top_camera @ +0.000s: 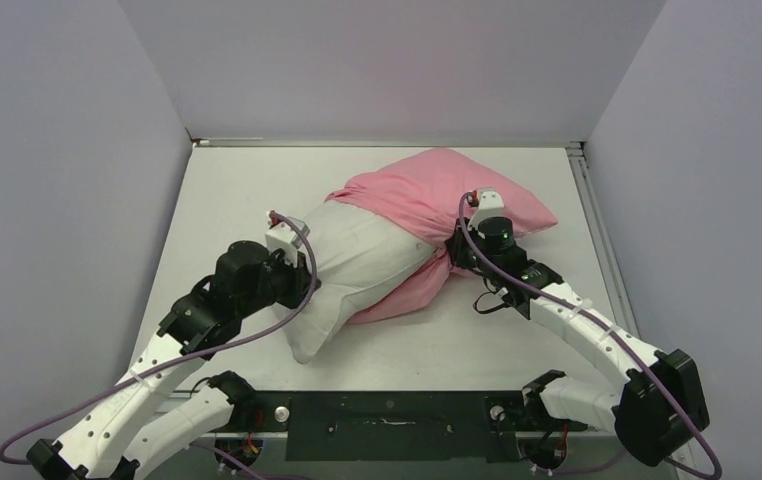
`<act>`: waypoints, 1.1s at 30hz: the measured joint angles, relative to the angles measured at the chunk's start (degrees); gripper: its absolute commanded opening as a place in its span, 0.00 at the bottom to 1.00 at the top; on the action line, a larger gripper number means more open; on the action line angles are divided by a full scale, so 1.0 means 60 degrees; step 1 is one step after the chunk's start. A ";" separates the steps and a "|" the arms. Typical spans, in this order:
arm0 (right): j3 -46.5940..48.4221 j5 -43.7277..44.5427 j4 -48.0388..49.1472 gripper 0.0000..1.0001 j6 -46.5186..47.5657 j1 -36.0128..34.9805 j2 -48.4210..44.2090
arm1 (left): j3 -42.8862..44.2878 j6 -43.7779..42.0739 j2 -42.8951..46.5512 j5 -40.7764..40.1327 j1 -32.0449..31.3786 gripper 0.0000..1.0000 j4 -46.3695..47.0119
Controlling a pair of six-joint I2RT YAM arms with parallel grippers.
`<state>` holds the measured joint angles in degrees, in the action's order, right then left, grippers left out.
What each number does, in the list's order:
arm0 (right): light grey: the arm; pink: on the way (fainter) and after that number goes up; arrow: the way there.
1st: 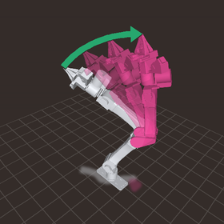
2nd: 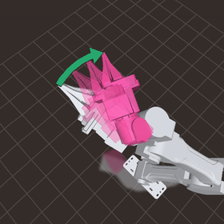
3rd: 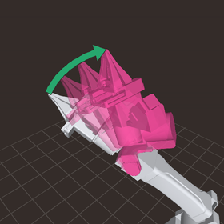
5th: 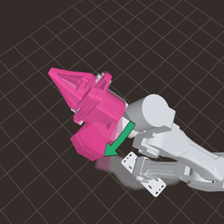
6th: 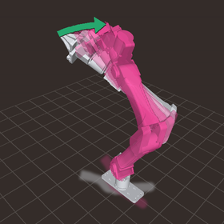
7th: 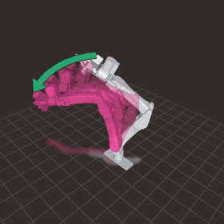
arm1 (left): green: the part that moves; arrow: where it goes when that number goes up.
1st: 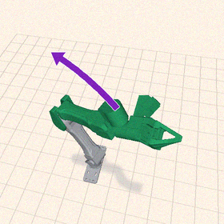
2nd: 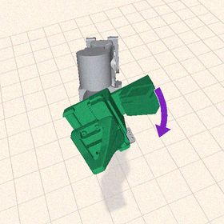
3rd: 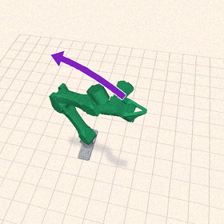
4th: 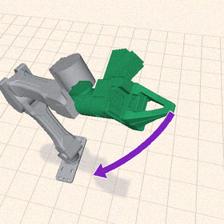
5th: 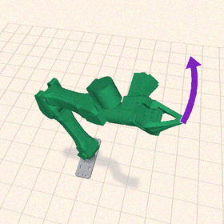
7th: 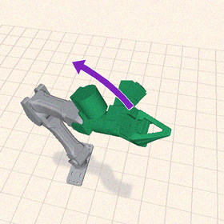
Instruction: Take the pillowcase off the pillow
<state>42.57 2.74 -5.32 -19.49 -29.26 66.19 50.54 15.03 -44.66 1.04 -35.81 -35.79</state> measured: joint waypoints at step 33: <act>-0.0113 -0.0113 -0.1537 1.00 0.0787 0.0200 -0.2863 | 0.3592 0.0219 -0.6357 0.2288 0.2892 0.85 0.1654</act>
<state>41.89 2.07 -14.55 -14.76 -28.05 49.01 72.10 16.34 -82.81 14.76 -18.46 -25.87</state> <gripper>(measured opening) 0.975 0.882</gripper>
